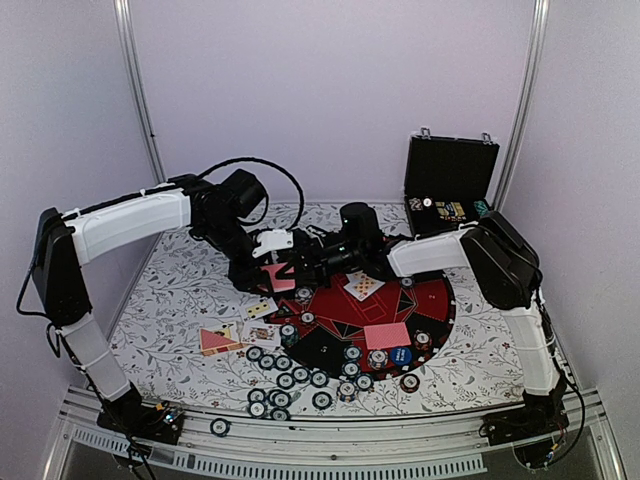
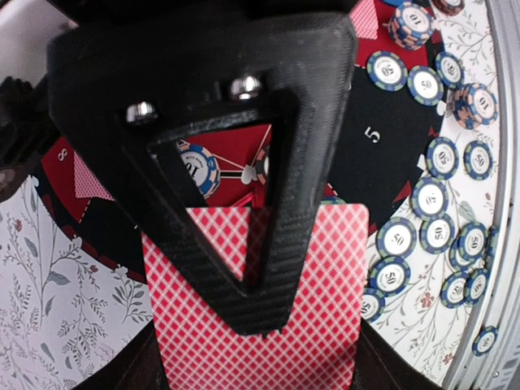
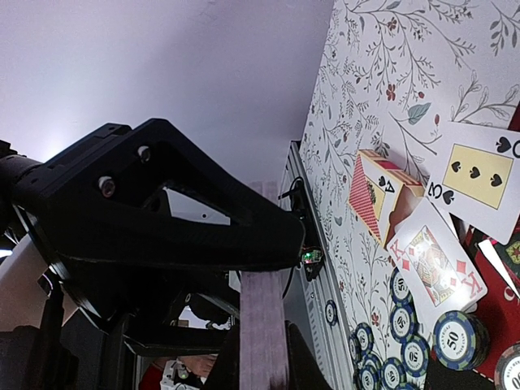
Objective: Distribute texas hold em gaming equipment
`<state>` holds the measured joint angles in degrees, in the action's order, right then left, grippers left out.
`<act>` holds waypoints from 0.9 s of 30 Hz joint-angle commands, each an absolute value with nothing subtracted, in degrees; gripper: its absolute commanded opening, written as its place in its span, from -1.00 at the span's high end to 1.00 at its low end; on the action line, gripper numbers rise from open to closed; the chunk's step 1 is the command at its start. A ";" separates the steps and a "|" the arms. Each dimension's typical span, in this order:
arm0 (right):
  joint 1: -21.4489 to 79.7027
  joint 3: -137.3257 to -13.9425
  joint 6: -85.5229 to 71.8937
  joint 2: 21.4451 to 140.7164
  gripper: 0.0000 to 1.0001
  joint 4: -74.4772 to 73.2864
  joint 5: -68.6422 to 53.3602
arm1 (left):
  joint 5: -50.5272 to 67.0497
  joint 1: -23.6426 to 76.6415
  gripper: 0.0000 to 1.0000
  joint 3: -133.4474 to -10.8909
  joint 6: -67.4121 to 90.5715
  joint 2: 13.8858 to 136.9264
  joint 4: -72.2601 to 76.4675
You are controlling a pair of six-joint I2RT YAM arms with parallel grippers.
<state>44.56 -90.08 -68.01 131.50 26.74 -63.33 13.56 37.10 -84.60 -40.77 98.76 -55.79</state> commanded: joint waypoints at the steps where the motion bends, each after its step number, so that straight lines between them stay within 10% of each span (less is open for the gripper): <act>1: 42.51 -88.36 -66.61 128.53 0.87 24.85 -62.58 | 13.27 37.18 0.01 -85.65 -40.62 98.54 -57.83; 10: 42.12 -87.23 -66.19 127.98 0.85 24.72 -62.67 | 13.27 37.18 0.03 -85.28 -40.69 98.36 -57.98; 21: 43.01 -90.43 -61.68 127.81 0.13 17.45 -59.53 | 13.67 37.18 0.03 -85.87 -40.29 98.72 -57.68; 27: 44.51 -94.17 -61.64 130.32 0.08 16.11 -59.41 | 13.07 37.18 0.03 -86.13 -40.17 98.92 -57.57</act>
<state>43.20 -90.83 -62.87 129.43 17.56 -60.12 12.99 37.34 -84.60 -40.47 98.78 -57.23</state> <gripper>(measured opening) 0.455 0.666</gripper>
